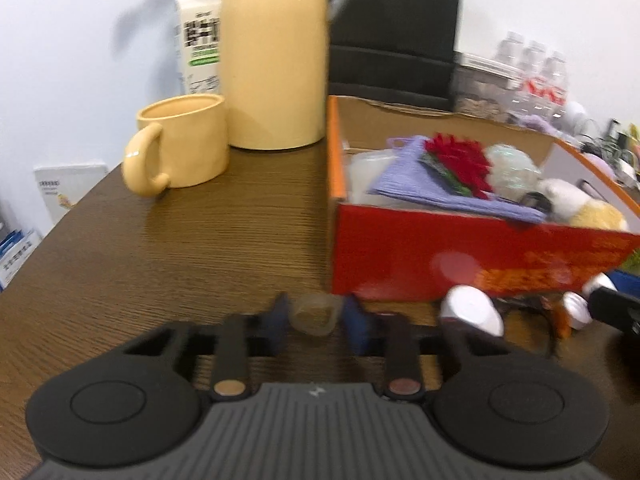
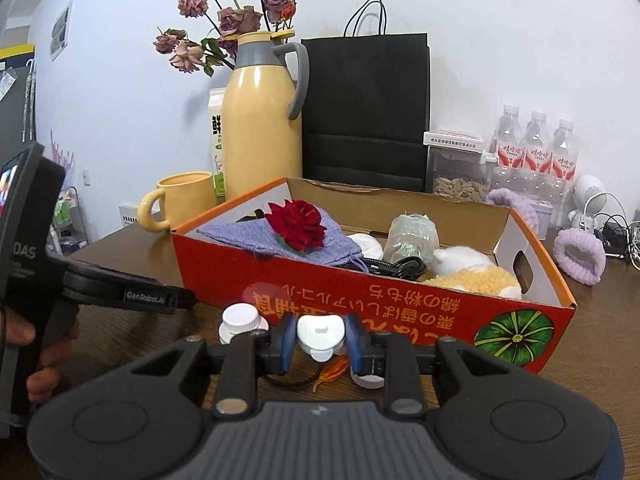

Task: Organize objects
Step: 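Grasp the clear plastic strip with the left tool while the right tool holds the cap, then release the strip into the box with the left tool while the right tool drops the cap in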

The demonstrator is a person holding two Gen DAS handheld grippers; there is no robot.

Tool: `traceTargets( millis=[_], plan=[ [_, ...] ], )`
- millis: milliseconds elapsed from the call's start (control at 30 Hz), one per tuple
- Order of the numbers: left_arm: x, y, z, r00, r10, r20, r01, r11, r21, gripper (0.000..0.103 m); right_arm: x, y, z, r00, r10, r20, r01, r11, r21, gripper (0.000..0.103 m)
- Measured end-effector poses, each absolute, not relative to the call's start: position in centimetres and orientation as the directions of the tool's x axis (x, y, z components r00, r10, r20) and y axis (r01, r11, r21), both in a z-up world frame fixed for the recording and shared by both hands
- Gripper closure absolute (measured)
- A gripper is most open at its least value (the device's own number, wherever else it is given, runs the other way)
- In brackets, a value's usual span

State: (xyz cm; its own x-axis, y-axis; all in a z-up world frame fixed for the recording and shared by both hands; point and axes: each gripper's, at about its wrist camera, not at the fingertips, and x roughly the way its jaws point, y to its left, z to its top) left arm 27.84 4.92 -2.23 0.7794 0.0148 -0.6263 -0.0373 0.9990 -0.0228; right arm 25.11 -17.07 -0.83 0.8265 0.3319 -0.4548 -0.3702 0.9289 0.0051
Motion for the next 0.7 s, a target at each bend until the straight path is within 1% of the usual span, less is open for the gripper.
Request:
traceTargets(
  millis=[67, 367, 700],
  plan=[
    [27.3, 4.4, -2.3, 0.786, 0.018, -0.618, -0.02, 1.0, 0.003, 0.096, 25.0, -17.1, -0.8, 0.828, 0.335, -0.45, -0.373, 0.928, 0.004, 0.078],
    [25.0, 3.7, -1.4, 0.831, 0.017, -0.555, -0.009, 1.0, 0.018, 0.097, 24.3, -17.2, -0.4, 0.841, 0.339, -0.421, -0.376, 0.927, -0.006, 0.078],
    [21.1, 3.0, 0.2, 0.886, 0.008, -0.463, -0.013, 1.0, -0.008, 0.097, 24.0, -17.6, 0.2, 0.854, 0.341, -0.392, -0.368, 0.93, 0.008, 0.078]
  ],
)
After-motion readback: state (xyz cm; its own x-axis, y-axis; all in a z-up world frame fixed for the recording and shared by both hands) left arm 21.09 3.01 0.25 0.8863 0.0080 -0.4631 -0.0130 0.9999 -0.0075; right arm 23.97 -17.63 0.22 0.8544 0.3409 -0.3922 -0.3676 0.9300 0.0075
